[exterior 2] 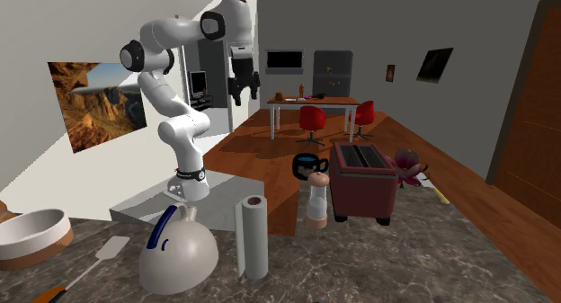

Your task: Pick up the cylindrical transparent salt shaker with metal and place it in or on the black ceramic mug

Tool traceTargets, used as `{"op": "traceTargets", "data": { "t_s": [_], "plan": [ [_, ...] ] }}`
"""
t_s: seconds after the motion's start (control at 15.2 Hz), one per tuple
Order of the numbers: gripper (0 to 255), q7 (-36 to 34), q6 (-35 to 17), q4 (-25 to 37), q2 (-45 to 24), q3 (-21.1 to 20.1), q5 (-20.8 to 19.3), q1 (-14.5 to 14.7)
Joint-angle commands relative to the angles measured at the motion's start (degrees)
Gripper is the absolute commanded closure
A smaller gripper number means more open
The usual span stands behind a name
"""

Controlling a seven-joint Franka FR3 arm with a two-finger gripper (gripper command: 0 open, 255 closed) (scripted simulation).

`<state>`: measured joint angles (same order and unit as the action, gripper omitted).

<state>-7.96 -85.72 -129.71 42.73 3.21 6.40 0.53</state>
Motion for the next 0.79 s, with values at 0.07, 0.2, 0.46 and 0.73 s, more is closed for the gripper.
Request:
{"op": "traceTargets", "data": {
  "t_s": [0.07, 0.2, 0.46, 0.73],
  "plan": [
    [0, 0.8, -1.5, 0.1, -1.7, 0.5, -0.2, 0.0],
    [0, 2.4, -4.4, 0.6, -5.1, 1.6, -0.4, 0.0],
    [0, 5.6, -9.6, 2.6, -12.6, 3.6, -0.4, 0.1],
    [0, 8.9, -14.1, 5.8, -20.6, 5.5, 0.3, 0.3]
  ]
}}
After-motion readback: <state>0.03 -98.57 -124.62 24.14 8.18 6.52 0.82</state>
